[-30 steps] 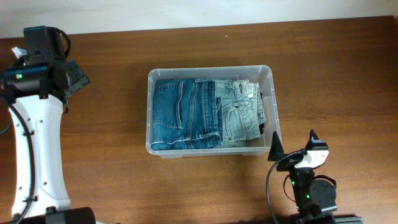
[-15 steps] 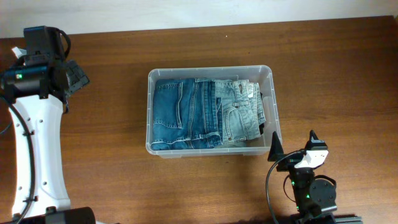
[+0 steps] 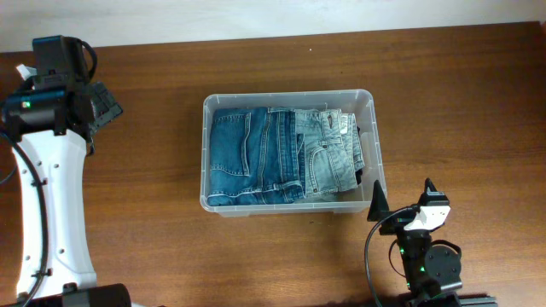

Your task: Pack container

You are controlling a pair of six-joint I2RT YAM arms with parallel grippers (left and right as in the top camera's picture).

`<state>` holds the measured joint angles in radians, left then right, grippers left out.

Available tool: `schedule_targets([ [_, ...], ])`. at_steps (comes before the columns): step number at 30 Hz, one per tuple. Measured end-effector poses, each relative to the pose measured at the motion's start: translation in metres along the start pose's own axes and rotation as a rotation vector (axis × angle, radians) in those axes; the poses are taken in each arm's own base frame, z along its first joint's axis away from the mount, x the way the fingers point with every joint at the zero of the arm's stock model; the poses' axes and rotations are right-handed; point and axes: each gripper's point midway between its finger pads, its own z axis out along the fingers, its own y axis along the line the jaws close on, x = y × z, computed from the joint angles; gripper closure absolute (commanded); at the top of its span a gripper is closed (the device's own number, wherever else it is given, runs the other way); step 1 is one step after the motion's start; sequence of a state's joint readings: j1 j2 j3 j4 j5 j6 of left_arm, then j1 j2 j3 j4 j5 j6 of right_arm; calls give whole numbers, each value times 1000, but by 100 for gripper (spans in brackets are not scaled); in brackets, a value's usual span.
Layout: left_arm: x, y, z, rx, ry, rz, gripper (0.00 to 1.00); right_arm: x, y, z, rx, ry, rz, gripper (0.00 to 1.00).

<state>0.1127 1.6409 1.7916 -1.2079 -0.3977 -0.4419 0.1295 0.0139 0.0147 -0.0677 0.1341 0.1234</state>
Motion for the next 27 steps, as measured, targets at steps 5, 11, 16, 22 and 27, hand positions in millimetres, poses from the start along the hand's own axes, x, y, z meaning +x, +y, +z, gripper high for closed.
schedule_targets([
  [5,0,0,0,0,0,0,1,0,0,0,0,0,-1,1],
  [11,1,0,0,0,2,2,1,0,0,0,0,0,0,2],
  [16,8,3,-6,5,0,8,1,0,0,0,0,0,0,1],
  [22,35,8,-22,25,-1,39,0,0,0,0,0,0,0,1],
  [27,88,18,-18,17,58,105,1,0,0,0,0,0,0,1],
])
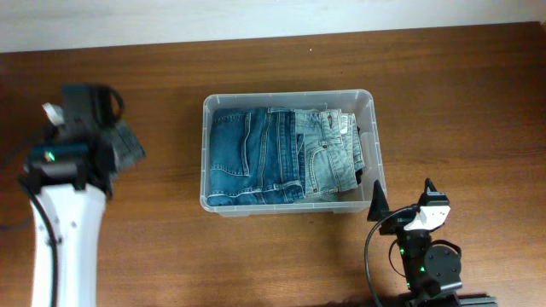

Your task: Pack container

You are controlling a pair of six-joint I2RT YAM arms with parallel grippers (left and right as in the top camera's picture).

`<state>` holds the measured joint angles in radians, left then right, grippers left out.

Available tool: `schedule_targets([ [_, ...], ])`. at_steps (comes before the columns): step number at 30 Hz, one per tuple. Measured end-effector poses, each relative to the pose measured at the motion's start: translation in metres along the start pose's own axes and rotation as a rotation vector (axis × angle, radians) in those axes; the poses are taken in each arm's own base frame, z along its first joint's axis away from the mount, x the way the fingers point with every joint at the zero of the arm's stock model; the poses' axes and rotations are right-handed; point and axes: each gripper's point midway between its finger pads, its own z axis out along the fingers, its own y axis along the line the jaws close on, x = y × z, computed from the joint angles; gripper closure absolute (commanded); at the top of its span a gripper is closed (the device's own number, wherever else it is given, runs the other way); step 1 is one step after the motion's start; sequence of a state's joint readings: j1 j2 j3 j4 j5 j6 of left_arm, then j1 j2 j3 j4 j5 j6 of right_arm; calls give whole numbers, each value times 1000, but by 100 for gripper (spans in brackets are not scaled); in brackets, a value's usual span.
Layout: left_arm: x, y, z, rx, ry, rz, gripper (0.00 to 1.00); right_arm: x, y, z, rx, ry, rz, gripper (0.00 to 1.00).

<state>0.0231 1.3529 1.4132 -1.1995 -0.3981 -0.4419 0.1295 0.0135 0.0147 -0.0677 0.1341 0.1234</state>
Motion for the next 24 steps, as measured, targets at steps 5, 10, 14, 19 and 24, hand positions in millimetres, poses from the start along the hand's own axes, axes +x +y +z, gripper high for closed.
schedule_targets([
  [5,67,20,17,-38,91,53,1,0,0,0,0,0,-1,1],
  [10,116,32,38,-17,72,42,1,0,0,0,1,0,-1,1],
  [14,129,23,57,73,-37,-15,1,0,0,0,1,0,0,1],
  [19,128,3,67,239,-212,-93,1,0,0,0,2,0,0,1],
  [24,125,-11,67,361,-330,-135,1,0,0,0,2,0,0,2],
])
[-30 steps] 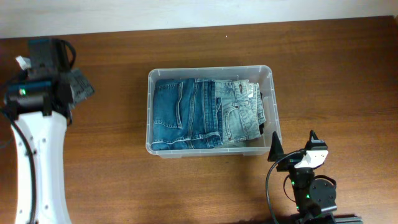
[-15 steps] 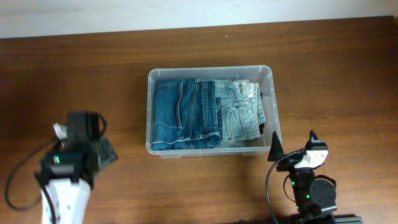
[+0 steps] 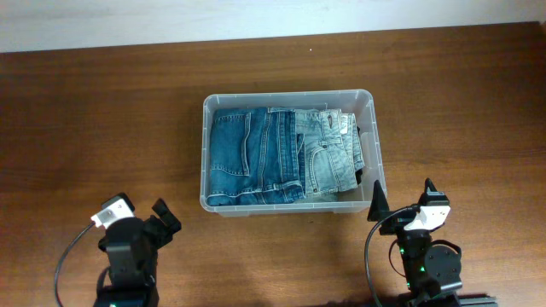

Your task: Pack container

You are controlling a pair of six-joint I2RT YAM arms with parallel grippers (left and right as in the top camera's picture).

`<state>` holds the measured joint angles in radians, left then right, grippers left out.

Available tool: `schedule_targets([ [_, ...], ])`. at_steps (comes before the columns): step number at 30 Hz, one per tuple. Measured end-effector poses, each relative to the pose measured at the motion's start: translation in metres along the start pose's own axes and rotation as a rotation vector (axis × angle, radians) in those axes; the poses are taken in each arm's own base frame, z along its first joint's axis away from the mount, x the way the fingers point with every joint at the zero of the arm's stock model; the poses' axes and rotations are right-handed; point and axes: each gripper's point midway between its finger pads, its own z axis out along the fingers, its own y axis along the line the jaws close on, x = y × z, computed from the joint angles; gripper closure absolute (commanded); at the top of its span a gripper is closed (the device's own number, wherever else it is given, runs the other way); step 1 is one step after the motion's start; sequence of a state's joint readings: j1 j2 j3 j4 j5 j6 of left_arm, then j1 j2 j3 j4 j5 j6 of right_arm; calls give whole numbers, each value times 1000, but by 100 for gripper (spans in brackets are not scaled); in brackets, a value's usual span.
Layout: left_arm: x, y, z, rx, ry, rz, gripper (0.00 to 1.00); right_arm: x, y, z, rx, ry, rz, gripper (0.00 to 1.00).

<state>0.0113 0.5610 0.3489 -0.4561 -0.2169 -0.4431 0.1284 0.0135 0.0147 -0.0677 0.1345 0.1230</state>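
A clear plastic container [image 3: 290,96] stands in the middle of the table. Two folded pairs of jeans lie side by side in it: a darker blue pair [image 3: 252,158] on the left and a paler, washed pair [image 3: 331,153] on the right. My left gripper [image 3: 165,216] sits low at the front left, well clear of the container's left corner and holding nothing; its jaws are too dark to read. At the front right, just below the container's right corner, my right gripper [image 3: 401,194] stands open and empty.
The brown wooden table [image 3: 461,94] runs around the container on all sides. A pale wall strip [image 3: 256,17] borders the far edge. Both arm bases sit at the near edge, with cables trailing from them.
My left arm has gone from mid-left of the table, level with the container, down to the front left edge. The right arm and the jeans have not moved.
My left arm was first stretched out to the far left, its gripper near the back of the table. It then stood nearer, beside the container's left side. Now it is folded at the front left. The container held both pairs of jeans throughout.
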Motion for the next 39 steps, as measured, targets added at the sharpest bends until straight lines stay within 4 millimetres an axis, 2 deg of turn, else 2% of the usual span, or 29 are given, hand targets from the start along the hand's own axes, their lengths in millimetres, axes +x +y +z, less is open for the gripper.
schedule_targets([
  [8,-4,-8,2,104,-148,-36,1,0,0,0,0,0,0,2],
  [17,15,-2,10,128,-189,-44,1,0,0,0,0,0,0,2],
  [24,2,-8,2,159,-263,9,1,0,0,0,0,0,0,2],
  [39,-23,-32,-30,242,-461,291,1,0,0,0,0,0,0,1],
])
